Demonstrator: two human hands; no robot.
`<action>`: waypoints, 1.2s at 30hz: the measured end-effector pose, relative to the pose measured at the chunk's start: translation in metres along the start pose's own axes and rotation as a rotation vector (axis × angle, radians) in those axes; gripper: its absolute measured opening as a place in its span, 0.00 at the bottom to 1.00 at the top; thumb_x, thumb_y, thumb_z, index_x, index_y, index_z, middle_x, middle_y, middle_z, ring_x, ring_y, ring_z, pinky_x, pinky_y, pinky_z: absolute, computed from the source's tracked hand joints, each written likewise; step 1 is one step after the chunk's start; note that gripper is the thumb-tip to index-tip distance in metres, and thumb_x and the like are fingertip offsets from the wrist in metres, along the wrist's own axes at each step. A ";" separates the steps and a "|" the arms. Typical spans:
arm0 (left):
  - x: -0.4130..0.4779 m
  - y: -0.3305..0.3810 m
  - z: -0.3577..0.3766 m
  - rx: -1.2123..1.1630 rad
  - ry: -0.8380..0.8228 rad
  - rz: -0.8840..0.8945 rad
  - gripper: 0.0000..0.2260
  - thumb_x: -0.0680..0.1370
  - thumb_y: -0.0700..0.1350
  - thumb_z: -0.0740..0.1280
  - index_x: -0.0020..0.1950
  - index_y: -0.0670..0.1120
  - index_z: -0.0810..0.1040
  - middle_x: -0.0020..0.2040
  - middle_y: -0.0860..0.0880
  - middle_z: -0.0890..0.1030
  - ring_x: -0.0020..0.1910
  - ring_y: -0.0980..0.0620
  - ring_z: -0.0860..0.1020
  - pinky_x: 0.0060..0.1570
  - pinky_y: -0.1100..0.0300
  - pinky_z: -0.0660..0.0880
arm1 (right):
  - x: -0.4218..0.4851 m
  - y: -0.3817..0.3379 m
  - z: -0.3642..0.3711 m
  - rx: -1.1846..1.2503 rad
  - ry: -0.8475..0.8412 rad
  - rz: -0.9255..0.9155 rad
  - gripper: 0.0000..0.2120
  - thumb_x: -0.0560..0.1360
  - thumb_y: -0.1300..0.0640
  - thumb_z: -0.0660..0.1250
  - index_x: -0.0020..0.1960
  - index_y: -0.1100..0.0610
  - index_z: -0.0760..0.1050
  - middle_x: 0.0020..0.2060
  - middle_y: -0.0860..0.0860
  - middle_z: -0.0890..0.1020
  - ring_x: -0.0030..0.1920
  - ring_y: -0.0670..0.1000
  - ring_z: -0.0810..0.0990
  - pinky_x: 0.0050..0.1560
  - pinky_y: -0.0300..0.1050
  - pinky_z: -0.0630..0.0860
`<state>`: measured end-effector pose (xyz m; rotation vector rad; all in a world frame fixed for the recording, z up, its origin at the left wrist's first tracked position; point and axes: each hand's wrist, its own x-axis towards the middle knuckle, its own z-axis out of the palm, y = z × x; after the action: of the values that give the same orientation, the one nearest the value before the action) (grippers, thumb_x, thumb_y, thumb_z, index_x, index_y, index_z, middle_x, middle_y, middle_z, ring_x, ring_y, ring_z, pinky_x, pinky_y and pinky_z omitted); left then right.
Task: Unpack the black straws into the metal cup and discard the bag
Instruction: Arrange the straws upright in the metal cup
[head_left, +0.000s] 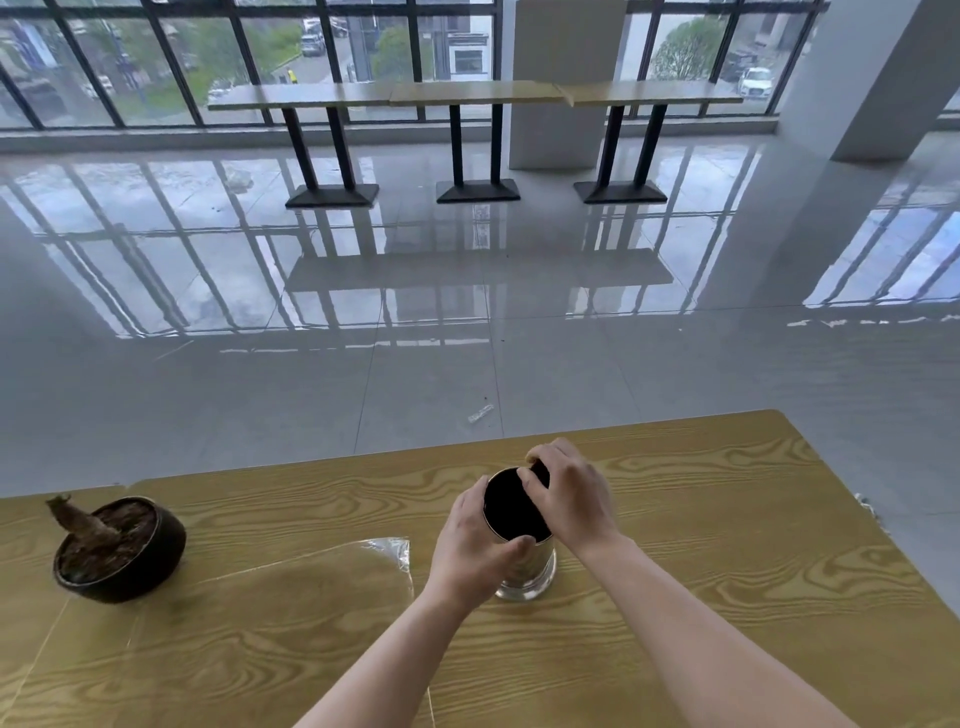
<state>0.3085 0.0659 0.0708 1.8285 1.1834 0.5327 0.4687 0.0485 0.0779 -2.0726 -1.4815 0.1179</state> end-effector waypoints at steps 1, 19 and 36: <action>0.000 -0.001 0.000 -0.003 -0.001 0.000 0.36 0.66 0.55 0.73 0.73 0.58 0.67 0.53 0.77 0.65 0.59 0.71 0.64 0.50 0.80 0.60 | 0.002 0.000 0.000 0.012 0.004 -0.020 0.09 0.77 0.50 0.70 0.52 0.55 0.80 0.48 0.48 0.81 0.42 0.54 0.82 0.40 0.48 0.78; 0.009 -0.003 -0.005 -0.167 0.074 -0.139 0.37 0.71 0.49 0.77 0.77 0.50 0.66 0.66 0.51 0.76 0.66 0.53 0.74 0.68 0.49 0.71 | 0.024 -0.002 -0.030 0.163 -0.226 -0.149 0.34 0.67 0.34 0.73 0.70 0.45 0.72 0.57 0.43 0.78 0.44 0.44 0.79 0.47 0.44 0.78; 0.041 0.014 -0.011 0.012 0.160 -0.026 0.20 0.70 0.52 0.78 0.61 0.54 0.82 0.38 0.56 0.72 0.37 0.58 0.71 0.39 0.60 0.68 | 0.007 -0.003 -0.018 0.172 -0.171 0.117 0.20 0.75 0.52 0.73 0.66 0.53 0.78 0.45 0.48 0.84 0.42 0.46 0.79 0.43 0.37 0.72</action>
<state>0.3266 0.1049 0.0843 1.8051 1.3174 0.6685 0.4759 0.0482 0.0963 -2.0487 -1.3935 0.4627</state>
